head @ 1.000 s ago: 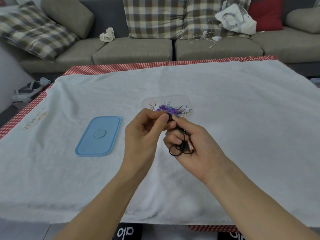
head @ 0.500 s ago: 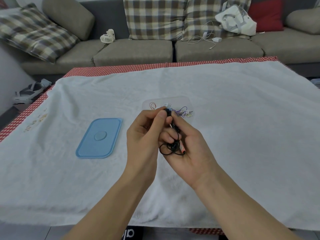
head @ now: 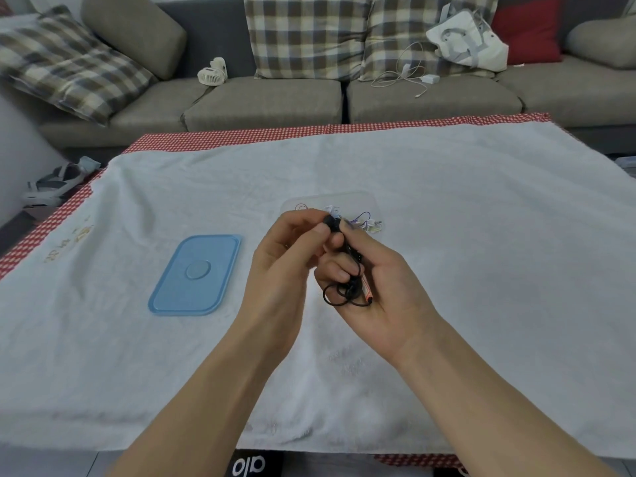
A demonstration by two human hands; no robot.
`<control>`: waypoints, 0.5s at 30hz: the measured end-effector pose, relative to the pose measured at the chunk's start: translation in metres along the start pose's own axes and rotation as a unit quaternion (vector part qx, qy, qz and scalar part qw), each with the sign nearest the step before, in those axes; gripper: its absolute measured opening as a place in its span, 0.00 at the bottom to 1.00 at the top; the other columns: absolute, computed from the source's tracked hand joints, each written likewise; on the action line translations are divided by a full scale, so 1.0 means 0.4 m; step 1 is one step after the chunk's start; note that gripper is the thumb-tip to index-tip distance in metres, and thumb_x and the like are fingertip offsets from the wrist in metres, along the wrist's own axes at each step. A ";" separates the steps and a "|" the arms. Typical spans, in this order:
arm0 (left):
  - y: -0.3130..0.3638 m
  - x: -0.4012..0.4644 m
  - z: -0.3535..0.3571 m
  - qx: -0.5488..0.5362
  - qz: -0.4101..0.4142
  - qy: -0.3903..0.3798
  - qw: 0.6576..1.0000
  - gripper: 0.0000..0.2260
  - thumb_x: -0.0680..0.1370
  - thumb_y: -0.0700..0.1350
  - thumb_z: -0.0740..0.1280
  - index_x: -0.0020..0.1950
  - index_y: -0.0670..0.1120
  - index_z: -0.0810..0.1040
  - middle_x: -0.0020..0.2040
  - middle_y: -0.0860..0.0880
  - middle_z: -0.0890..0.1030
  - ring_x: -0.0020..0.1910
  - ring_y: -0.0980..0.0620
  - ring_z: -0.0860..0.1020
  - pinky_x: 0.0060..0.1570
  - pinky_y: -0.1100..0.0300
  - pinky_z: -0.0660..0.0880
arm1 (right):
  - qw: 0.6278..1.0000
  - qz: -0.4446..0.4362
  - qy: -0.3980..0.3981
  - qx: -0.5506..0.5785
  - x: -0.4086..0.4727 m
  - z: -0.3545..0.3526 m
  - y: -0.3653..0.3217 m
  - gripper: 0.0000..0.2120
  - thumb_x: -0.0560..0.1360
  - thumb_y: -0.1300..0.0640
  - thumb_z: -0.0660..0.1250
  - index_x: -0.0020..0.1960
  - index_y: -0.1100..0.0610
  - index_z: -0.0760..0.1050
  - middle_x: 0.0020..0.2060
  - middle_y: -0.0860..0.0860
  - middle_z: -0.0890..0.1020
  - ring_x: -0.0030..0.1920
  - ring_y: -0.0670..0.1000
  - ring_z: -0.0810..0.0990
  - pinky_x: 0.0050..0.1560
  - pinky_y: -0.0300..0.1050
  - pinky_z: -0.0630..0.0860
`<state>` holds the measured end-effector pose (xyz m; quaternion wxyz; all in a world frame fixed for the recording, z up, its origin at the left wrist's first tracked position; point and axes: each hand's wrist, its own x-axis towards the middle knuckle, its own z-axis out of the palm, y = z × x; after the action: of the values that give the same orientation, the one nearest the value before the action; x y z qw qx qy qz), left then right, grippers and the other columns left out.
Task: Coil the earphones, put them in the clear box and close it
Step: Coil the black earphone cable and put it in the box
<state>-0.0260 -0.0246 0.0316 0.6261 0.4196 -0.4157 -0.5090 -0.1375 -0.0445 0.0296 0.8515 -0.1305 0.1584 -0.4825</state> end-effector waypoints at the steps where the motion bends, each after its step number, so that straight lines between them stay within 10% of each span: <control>1: 0.000 0.003 -0.006 0.019 0.017 -0.001 1.000 0.05 0.79 0.39 0.66 0.49 0.46 0.81 0.40 0.48 0.81 0.37 0.49 0.78 0.45 0.58 0.77 | 1.000 0.000 -0.001 -0.012 -0.001 0.000 -0.005 0.05 0.74 0.62 0.68 0.49 0.61 0.75 0.34 0.52 0.74 0.29 0.44 0.63 0.30 0.34 0.64; 15: 0.007 -0.007 -0.030 0.197 0.113 -0.011 0.974 0.11 0.78 0.28 0.67 0.49 0.44 0.82 0.45 0.49 0.87 0.49 0.52 0.86 0.50 0.63 0.79 | 0.935 -0.098 0.039 -0.339 -0.006 -0.025 -0.065 0.07 0.78 0.67 0.65 0.46 0.60 0.80 0.31 0.54 0.77 0.28 0.48 0.64 0.30 0.40 0.62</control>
<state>-0.0144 -0.0202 0.0302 0.5800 0.4794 -0.5594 -0.3476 -0.1628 -0.0559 0.0306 0.6981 -0.4070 0.3321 -0.4864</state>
